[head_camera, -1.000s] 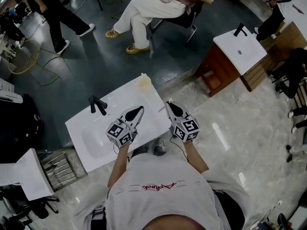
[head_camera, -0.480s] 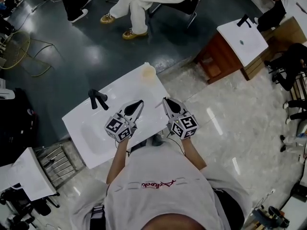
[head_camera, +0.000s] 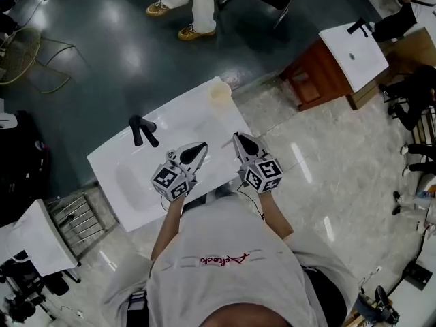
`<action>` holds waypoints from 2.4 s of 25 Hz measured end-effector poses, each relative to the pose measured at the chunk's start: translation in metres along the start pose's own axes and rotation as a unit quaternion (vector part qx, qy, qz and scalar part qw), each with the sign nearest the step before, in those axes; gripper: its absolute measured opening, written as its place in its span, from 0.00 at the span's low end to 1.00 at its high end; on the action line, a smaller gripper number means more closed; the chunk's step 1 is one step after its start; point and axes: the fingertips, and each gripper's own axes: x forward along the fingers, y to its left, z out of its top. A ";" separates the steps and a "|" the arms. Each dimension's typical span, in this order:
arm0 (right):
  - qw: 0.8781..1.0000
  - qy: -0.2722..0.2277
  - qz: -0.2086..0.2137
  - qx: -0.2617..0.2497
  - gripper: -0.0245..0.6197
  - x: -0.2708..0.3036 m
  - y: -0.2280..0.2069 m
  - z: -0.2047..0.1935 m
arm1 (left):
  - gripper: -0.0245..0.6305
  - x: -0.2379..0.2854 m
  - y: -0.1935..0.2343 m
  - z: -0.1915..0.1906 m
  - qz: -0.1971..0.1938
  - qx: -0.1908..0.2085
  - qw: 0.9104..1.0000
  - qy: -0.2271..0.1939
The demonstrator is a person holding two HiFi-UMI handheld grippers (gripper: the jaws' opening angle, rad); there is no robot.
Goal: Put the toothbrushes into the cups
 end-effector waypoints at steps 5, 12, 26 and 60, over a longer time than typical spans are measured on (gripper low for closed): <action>1.000 -0.011 0.010 -0.018 0.05 0.023 -0.005 0.019 | 0.06 -0.010 0.007 0.000 0.014 -0.008 1.000 -0.006; 0.995 -0.069 0.027 -0.065 0.05 0.070 -0.019 0.090 | 0.06 -0.027 0.023 0.004 0.047 -0.013 0.999 -0.024; 0.992 -0.083 0.031 -0.088 0.05 0.135 -0.042 0.127 | 0.06 -0.050 0.045 0.006 0.103 -0.023 0.994 -0.035; 0.994 -0.023 -0.026 0.108 0.25 0.134 -0.106 0.024 | 0.06 -0.020 0.032 -0.002 0.067 -0.025 0.997 -0.005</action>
